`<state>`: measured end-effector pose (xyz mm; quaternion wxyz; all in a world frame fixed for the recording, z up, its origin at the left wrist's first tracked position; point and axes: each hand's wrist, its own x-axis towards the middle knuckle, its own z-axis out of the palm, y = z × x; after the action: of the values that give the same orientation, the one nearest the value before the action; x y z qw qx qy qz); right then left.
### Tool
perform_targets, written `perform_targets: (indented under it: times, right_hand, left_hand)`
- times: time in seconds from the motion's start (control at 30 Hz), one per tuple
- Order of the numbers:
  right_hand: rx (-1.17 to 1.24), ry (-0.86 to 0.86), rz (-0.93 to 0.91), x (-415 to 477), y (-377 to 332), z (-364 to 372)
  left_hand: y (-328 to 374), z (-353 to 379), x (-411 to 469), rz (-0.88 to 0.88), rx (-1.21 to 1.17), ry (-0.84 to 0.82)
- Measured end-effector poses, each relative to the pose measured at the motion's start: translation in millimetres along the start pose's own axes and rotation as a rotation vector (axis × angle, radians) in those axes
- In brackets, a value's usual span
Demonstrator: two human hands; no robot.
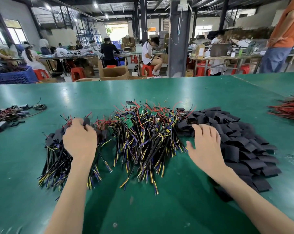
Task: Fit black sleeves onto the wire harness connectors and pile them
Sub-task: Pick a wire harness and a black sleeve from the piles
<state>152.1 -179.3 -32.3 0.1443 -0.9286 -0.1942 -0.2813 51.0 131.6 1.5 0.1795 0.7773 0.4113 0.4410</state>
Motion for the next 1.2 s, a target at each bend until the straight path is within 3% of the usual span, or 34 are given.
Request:
perform_targets:
  times: [0.17, 0.27, 0.33, 0.43, 0.5, 0.63, 0.77, 0.87, 0.93, 1.07, 1.2]
  right_hand:
    - [-0.165, -0.182, 0.131, 5.7, 16.8, 3.7]
    - [-0.215, -0.234, 0.195, 8.7, 25.2, 3.0]
    - [-0.213, -0.264, 0.226, 10.0, 28.2, 3.1]
    - [-0.220, -0.307, 0.231, 10.0, 30.6, 4.4]
    - [-0.221, -0.317, 0.220, 9.8, 31.8, 4.8]
    - [-0.224, -0.309, 0.211, 11.5, 32.7, 3.2]
    - [-0.221, -0.315, 0.183, 12.5, 35.5, 3.4]
    - [-0.201, -0.300, 0.173, 13.2, 39.5, 6.7]
    - [-0.180, -0.270, 0.175, 14.1, 41.4, 10.4]
    - [-0.175, -0.231, 0.182, 15.7, 46.5, 18.5]
    - [-0.162, -0.210, 0.165, 17.3, 50.1, 22.0]
  left_hand:
    - [-4.2, 0.9, 0.0, -0.013, 0.199, 0.016]
    - [20.8, 1.2, -3.8, 0.190, 0.127, 0.103]
    - [44.6, 10.3, -6.2, 0.295, 0.034, -0.070]
    - [74.1, 29.1, -16.8, 0.248, 0.081, -0.446]
    - [82.3, 38.4, -23.4, 0.228, 0.161, -0.513]
    - [88.2, 38.7, -18.9, 0.190, 0.080, -0.483]
    - [103.4, 23.3, -13.6, 0.140, -0.238, -0.454]
    - [118.3, 5.1, -5.6, 0.035, -0.591, -0.527]
    - [128.7, -9.8, 2.0, 0.045, -0.689, -0.510]
    - [143.5, -36.0, 15.3, 0.219, -0.814, -0.400]
    - [137.0, -47.3, 8.8, 0.601, -0.526, -0.241]
